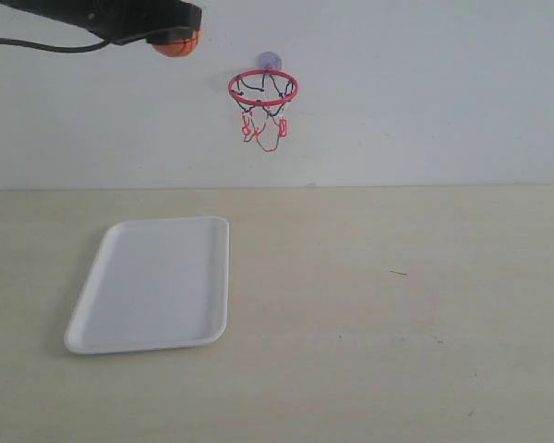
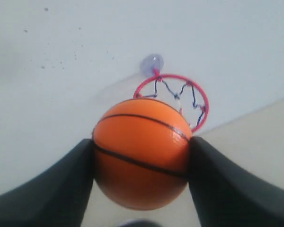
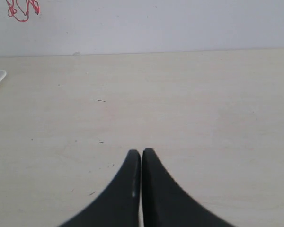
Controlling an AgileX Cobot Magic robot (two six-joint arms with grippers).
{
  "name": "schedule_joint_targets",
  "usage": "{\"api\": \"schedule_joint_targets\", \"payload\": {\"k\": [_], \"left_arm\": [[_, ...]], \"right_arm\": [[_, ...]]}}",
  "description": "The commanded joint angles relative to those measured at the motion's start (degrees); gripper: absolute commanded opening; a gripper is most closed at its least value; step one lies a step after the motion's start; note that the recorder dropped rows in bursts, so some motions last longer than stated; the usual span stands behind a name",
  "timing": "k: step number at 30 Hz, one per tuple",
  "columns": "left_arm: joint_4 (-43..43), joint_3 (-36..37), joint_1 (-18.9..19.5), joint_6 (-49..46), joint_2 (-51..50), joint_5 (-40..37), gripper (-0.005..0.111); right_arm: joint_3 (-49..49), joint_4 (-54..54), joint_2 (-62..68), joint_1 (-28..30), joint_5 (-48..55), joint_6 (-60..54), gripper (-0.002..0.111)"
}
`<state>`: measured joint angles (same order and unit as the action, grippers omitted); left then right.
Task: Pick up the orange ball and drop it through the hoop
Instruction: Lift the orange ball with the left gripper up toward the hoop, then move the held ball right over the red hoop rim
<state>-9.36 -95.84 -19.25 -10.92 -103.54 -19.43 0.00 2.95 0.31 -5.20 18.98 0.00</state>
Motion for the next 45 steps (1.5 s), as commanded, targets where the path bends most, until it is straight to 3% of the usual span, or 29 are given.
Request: {"api": "schedule_joint_targets", "payload": {"k": [1, 5, 10, 15, 18, 22, 28, 39, 45], "left_arm": [[-16.1, 0.0, 1.9, 5.1, -5.3, 11.5, 0.004], [-21.7, -1.0, 3.9, 5.1, -9.5, 12.3, 0.004], [-24.2, -8.4, 6.4, 3.5, -14.0, 2.9, 0.004], [-48.1, -22.2, 9.4, -16.7, -19.2, -9.7, 0.004], [-59.9, -31.3, 11.7, -19.8, -24.2, -18.0, 0.004], [-60.0, -39.4, 13.5, -14.5, -30.2, -24.1, 0.004], [-60.2, -45.8, 13.4, -16.8, -34.6, -25.0, 0.004], [-60.3, -47.1, 13.2, -19.1, -36.8, -32.6, 0.004], [-60.0, -47.1, 11.4, -20.7, -36.9, -27.2, 0.004]], "right_arm": [[0.0, -0.2, -0.3, -3.1, -0.5, 0.0, 0.0], [0.0, -0.2, -0.3, -6.2, -0.5, 0.0, 0.0], [0.0, -0.2, -0.3, -8.0, -0.5, 0.0, 0.0], [0.0, -0.2, -0.3, -8.0, -0.5, 0.0, 0.0], [0.0, -0.2, -0.3, -8.0, -0.5, 0.0, 0.0], [0.0, -0.2, -0.3, -8.0, -0.5, 0.0, 0.0], [0.0, -0.2, -0.3, -8.0, -0.5, 0.0, 0.0], [0.0, -0.2, -0.3, -8.0, -0.5, 0.0, 0.0], [0.0, -0.2, -0.3, -8.0, -0.5, 0.0, 0.0]]}}
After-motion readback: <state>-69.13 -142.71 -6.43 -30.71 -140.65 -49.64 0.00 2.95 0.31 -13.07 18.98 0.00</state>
